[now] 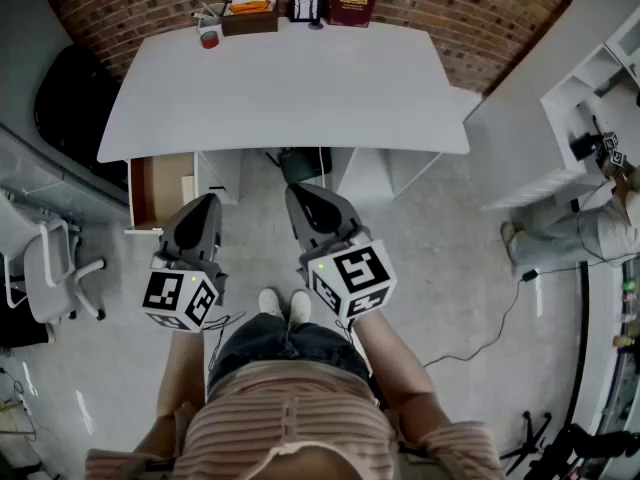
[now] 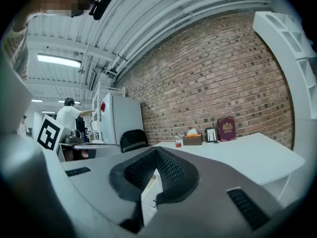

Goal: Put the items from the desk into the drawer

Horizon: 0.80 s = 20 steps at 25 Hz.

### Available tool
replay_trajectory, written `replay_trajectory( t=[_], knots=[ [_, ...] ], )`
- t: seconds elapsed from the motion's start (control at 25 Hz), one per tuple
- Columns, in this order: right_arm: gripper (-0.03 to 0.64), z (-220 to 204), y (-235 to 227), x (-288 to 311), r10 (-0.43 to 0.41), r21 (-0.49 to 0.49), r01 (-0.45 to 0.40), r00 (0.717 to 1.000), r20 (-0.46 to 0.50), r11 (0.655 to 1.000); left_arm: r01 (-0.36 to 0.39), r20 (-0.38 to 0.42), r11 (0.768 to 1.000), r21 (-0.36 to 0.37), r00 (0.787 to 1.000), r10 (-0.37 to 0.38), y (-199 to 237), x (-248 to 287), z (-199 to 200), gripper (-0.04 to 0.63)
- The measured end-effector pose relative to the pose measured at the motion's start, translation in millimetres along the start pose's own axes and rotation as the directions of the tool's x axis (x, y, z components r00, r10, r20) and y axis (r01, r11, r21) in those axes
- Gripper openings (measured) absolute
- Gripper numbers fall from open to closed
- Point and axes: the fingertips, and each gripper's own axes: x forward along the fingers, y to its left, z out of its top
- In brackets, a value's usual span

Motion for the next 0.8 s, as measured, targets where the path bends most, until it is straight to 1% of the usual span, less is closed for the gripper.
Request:
replay_trajectory(
  t=[0.28,0.44,0.64,0.8],
  knots=[
    [0.015,-4.0,4.2,-1.5,0.015,-0.007,-0.015,1.000,-0.008,1.000,0.000,-0.004,1.000,-0.003,1.000,0.000,-3.5,-3.7,0.7,0.009],
    [0.016,-9.3,4.1,-3.2,0.022,0.004,-0.022,1.000,-0.015,1.000,-0.016,-0.010,1.000,-0.009,1.000,0.016,-0.5,-6.5,-3.9,0.009],
    [0.017,-13.4,-8.9,-3.4,-0.001,0.040,0.002,1.000,-0.027,0.999,-0.035,-0.004,0.999,-0.019,0.999,0.035,4.0,-6.2,-3.1,0.009],
    [0.017,-17.7,-16.2,-2.0,0.005,0.024,-0.004,0.999,-0.043,1.000,-0.053,0.013,0.999,-0.009,0.998,0.054,9.8,-2.4,1.6,0.009]
  ],
)
